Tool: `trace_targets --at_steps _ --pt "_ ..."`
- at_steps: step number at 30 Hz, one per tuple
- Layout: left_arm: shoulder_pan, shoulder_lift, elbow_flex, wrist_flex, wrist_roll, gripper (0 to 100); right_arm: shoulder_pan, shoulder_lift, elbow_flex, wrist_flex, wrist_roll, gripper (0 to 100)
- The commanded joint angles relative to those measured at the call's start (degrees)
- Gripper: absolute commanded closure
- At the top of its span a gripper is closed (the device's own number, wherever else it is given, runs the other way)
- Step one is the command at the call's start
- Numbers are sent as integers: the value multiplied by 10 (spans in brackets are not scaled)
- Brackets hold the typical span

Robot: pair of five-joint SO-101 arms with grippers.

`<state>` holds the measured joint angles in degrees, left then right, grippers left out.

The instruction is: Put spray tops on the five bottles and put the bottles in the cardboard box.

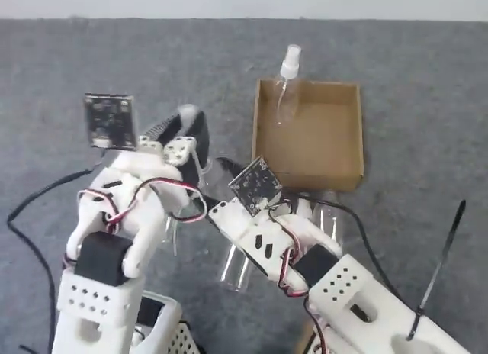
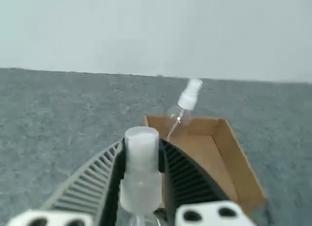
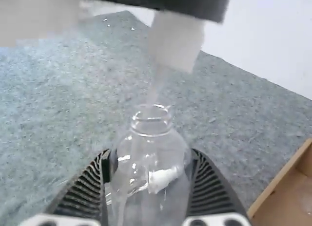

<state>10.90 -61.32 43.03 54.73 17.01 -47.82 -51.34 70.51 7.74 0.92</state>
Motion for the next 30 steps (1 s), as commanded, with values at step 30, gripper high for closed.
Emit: trace_targets --at_steps 30 --pt "-47 83 -27 5 -120 923 10 -15 14 -10 -5 992"
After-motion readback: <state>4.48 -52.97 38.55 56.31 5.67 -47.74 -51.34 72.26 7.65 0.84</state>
